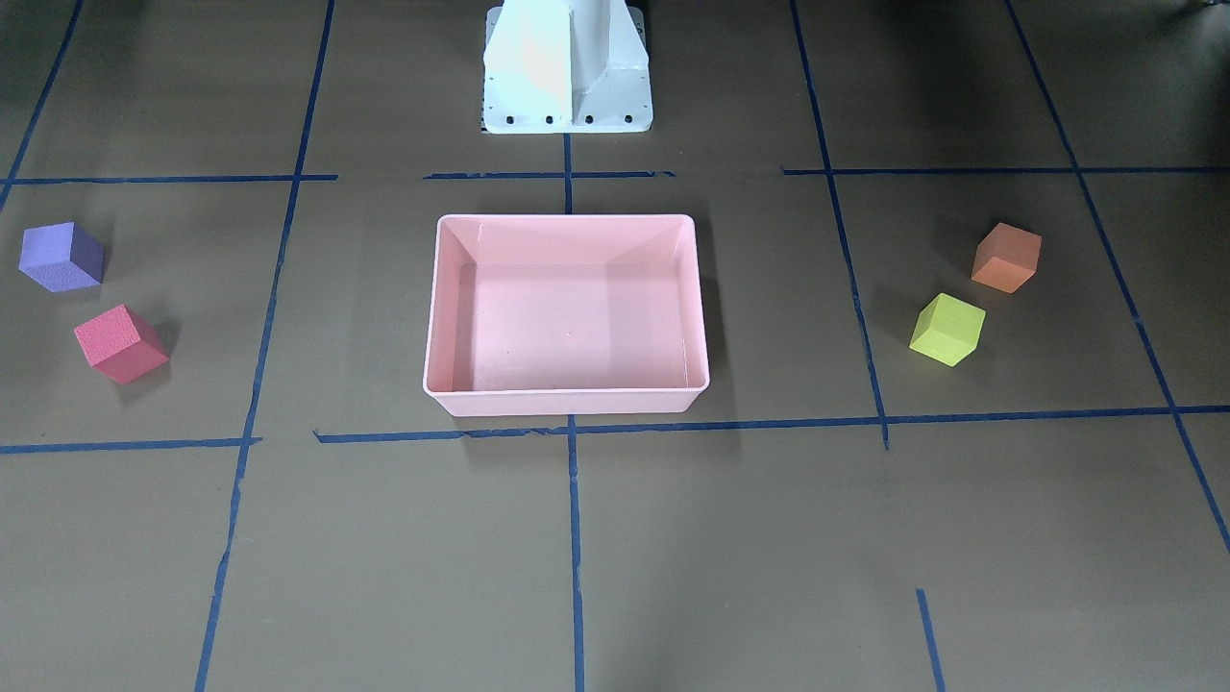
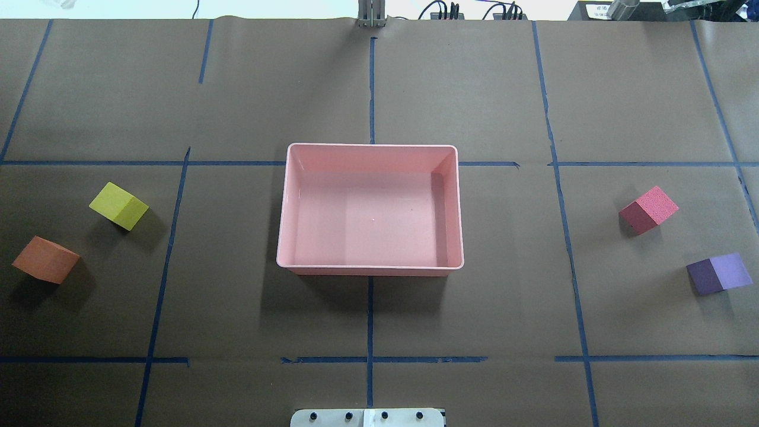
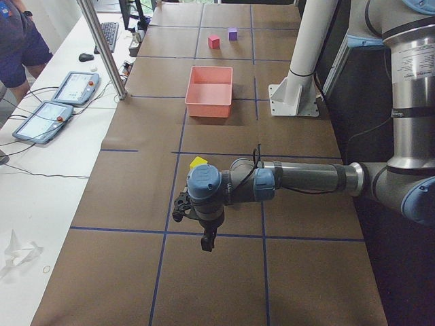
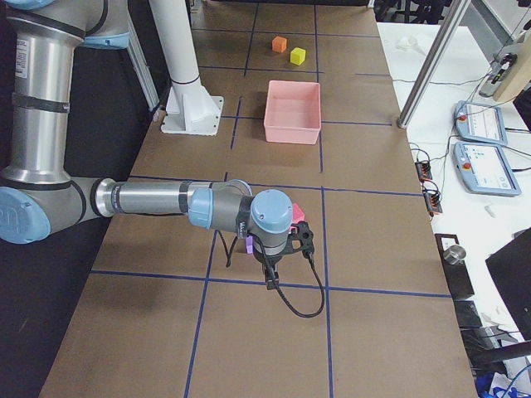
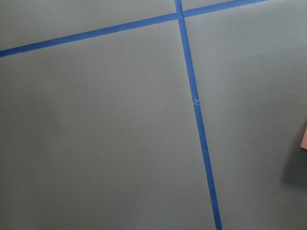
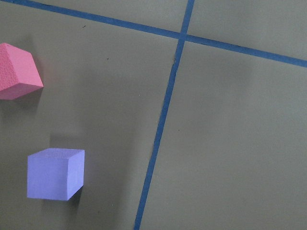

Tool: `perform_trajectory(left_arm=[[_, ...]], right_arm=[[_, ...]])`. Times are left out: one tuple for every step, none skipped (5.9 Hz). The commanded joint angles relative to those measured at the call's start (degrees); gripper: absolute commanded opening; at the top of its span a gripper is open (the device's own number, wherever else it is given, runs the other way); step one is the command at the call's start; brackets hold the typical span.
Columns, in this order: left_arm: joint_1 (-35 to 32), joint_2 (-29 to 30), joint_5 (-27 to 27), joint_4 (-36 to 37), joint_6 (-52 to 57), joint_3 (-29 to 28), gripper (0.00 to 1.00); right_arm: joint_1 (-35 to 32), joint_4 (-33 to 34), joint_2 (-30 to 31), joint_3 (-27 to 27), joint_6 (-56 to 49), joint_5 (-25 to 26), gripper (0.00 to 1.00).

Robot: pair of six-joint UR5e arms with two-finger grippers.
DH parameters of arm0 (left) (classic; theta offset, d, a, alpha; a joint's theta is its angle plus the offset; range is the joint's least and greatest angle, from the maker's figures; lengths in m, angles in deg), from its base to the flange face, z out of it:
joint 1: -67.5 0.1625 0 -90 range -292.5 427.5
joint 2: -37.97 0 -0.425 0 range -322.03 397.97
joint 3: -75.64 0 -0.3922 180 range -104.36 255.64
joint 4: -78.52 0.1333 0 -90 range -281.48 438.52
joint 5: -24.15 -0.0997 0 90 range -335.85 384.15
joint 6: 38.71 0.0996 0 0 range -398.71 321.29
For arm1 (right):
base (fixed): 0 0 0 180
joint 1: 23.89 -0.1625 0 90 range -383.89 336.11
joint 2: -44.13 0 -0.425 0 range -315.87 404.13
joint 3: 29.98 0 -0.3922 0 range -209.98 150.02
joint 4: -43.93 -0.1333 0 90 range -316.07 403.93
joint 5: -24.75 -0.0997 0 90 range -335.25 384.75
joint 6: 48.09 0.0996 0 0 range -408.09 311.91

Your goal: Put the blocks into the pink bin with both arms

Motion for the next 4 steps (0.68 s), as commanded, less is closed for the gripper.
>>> perform_trajectory(left_arm=[[0.03, -1.39, 0.26, 0.06, 0.00, 1.30, 1.00], [0.03, -1.58, 0.18, 0.15, 0.00, 1.32, 1.00], [0.03, -2.02, 0.26, 0.07, 0.00, 1.40, 1.00], [0.03, -2.11, 0.26, 0.06, 0.00, 1.41, 1.00]], right_arm=[[1.31, -3.66, -0.99, -0.15, 0.09, -0.18, 1.00], [4.89, -10.13, -1.00, -0.15, 0.26, -0.79, 1.00], [9.27, -14.63, -2.48, -0.84, 2.44, -2.01, 1.00], [16.71, -16.85, -7.71, 0.72, 11.25, -0.54, 0.99]])
